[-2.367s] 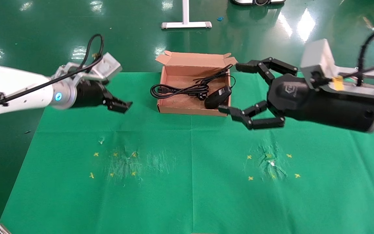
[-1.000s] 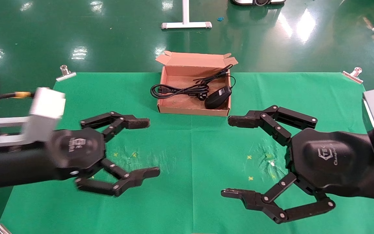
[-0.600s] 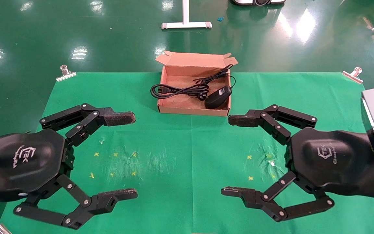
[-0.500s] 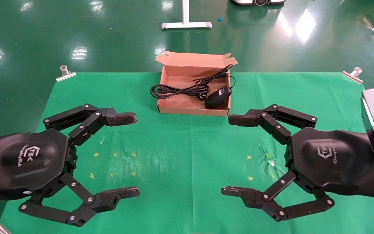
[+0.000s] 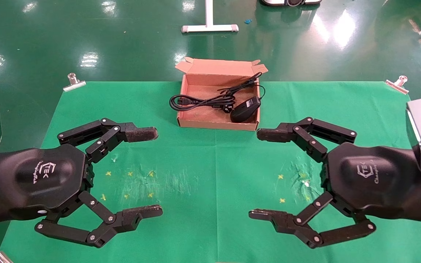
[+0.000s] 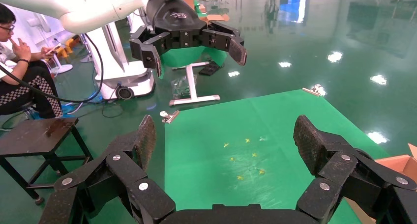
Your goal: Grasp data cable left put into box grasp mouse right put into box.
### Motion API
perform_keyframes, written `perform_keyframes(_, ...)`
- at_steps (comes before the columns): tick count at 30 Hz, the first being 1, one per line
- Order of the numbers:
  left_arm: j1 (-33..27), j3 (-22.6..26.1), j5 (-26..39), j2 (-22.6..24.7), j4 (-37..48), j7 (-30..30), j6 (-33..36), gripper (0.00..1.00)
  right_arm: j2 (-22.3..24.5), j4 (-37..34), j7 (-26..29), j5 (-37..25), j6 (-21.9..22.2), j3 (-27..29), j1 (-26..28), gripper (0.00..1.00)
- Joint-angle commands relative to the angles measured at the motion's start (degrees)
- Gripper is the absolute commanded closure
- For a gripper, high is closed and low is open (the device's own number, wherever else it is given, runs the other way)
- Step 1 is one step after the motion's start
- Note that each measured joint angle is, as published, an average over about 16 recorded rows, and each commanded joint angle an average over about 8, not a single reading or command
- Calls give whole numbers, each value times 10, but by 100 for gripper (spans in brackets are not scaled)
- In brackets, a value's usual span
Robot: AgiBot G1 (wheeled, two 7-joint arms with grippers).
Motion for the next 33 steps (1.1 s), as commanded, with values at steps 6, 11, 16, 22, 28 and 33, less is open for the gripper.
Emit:
perform_keyframes(6,-2,2,4,1,1,-2,-2,0,0,0,0,0,0,0,0,0)
perform_keyframes(11,-3,3,6,2,1,-2,-3,0,0,0,0,0,0,0,0,0)
perform_keyframes(16,-3,4,7,2,1,-3,-3,0,0,0,0,-1,0,0,0,0)
perform_keyframes(22,-4,5,8,2,2,-3,-4,0,0,0,0,-1,0,0,0,0)
perform_keyframes(28,-4,5,8,2,2,-3,-4,0,0,0,0,-1,0,0,0,0)
perform_keyframes(33,-4,5,8,2,2,-3,-4,0,0,0,0,-1,0,0,0,0)
